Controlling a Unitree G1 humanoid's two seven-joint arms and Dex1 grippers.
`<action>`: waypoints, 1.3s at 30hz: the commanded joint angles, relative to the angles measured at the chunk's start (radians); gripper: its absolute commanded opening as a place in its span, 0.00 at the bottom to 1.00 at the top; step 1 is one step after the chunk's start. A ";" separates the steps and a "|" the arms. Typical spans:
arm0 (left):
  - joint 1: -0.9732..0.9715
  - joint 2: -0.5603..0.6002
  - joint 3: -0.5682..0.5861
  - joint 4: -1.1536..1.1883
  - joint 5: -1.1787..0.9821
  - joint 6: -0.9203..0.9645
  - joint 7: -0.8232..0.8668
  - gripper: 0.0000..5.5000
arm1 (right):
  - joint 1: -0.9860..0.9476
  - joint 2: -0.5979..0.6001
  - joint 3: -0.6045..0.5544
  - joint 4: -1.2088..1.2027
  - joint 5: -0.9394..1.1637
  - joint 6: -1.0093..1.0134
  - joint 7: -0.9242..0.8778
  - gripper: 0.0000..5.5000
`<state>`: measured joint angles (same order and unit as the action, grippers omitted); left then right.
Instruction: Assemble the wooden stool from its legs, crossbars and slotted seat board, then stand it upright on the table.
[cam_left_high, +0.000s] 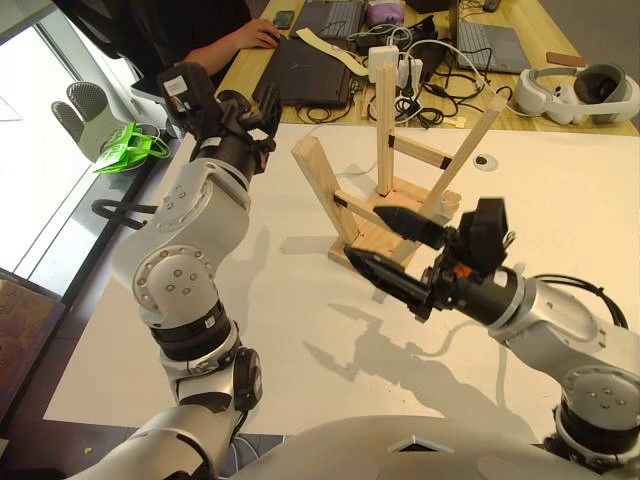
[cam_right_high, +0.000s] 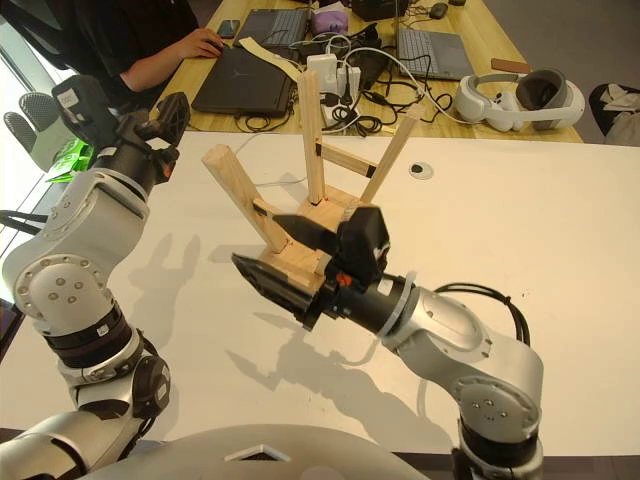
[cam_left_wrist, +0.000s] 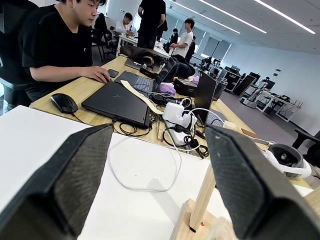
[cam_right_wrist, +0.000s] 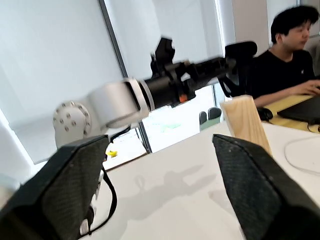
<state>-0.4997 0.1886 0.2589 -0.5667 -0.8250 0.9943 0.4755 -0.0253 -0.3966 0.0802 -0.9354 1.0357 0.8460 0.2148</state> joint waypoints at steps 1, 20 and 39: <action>-0.006 -0.003 0.012 -0.009 0.021 -0.012 -0.014 0.61 | 0.069 -0.111 0.076 0.038 -0.208 -0.034 0.036 0.70; 0.030 -0.025 0.029 -0.021 0.088 -0.020 -0.046 0.61 | -0.007 -0.047 -0.068 0.337 -0.510 -0.228 0.053 0.70; 0.145 0.015 -0.098 -0.112 0.077 0.105 -0.208 0.61 | -0.298 0.280 -0.147 0.583 -0.286 -0.015 -0.386 0.70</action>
<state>-0.3775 0.1737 0.1841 -0.6510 -0.7317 1.0580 0.3037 -0.3038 -0.1043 -0.0595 -0.3786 0.7596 0.7830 -0.1583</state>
